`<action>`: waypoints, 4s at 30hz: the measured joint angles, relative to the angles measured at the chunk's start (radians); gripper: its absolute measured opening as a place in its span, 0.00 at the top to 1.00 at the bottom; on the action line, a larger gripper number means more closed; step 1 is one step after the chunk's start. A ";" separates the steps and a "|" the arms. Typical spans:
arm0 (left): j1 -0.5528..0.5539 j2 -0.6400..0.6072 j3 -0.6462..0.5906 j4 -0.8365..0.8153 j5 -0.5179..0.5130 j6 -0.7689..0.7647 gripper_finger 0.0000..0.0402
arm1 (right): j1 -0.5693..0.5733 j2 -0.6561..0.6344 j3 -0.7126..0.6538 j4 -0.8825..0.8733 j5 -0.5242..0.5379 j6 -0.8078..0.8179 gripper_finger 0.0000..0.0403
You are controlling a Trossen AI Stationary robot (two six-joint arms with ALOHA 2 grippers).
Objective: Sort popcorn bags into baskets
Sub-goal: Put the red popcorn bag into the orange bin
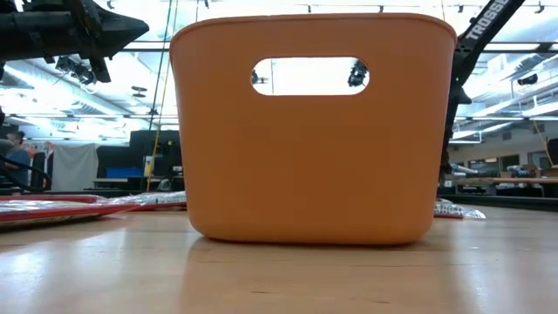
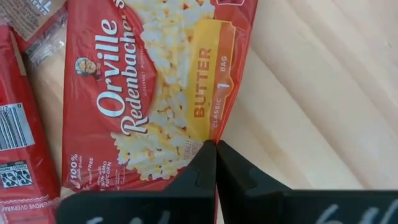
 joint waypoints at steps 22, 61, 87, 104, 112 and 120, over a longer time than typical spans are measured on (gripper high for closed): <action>0.000 0.000 0.000 0.000 0.000 0.000 0.96 | 0.313 -0.401 0.262 -0.217 0.080 0.123 1.00; 0.000 0.000 0.000 -0.001 0.000 0.001 0.96 | 0.888 -0.274 0.313 0.128 0.124 0.374 1.00; 0.000 0.000 0.000 0.000 0.000 0.004 0.96 | 1.001 -0.222 0.246 0.312 0.343 0.738 0.99; 0.000 0.000 0.000 0.139 0.000 0.216 0.96 | 1.309 -0.182 0.130 0.381 0.854 1.328 1.00; 0.000 0.000 0.000 0.178 0.000 0.297 0.96 | 1.358 -0.019 0.182 0.379 0.904 1.519 1.00; 0.000 0.000 0.000 0.181 0.000 0.291 0.96 | 1.385 0.089 0.259 0.375 0.907 1.645 0.98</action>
